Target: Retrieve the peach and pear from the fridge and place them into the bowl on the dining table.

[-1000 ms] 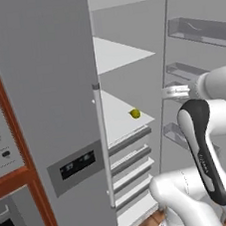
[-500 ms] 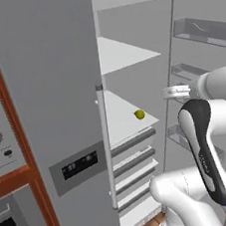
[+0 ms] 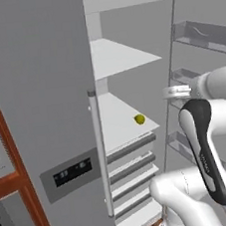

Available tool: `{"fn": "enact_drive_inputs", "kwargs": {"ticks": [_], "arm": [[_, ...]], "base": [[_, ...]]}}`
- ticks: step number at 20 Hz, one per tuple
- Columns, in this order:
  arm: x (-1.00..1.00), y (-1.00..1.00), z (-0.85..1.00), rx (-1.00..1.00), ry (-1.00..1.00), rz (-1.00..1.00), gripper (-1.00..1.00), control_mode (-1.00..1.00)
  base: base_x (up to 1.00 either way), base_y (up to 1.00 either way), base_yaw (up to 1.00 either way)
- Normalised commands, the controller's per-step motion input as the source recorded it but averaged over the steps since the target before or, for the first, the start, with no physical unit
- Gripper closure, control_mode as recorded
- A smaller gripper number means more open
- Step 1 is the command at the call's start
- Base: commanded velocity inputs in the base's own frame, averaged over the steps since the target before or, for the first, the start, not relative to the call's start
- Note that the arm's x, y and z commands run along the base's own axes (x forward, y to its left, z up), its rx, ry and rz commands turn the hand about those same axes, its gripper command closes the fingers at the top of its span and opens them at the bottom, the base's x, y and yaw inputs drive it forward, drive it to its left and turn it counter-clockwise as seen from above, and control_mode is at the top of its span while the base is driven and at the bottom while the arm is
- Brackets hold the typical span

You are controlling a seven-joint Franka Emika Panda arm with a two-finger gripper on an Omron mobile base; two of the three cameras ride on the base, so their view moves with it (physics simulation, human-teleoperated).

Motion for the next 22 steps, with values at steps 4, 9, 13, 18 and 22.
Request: {"fn": "enact_drive_inputs", "kwargs": {"ticks": [4,9,13,18,22], "arm": [[0.00,0.00,0.00,0.00,0.00,0.00,-1.00,1.00],[0.00,0.00,0.00,0.00,0.00,0.00,-1.00,1.00],[0.00,0.00,0.00,0.00,0.00,0.00,-1.00,1.00],[0.00,0.00,0.00,0.00,0.00,0.00,-1.00,1.00],[0.00,0.00,0.00,0.00,0.00,0.00,-1.00,1.00]], "base": [[0.62,0.11,0.05],[0.78,0.20,0.00],[0.17,0.03,0.00],[0.00,0.00,-0.01],[0.01,0.00,0.00]]}}
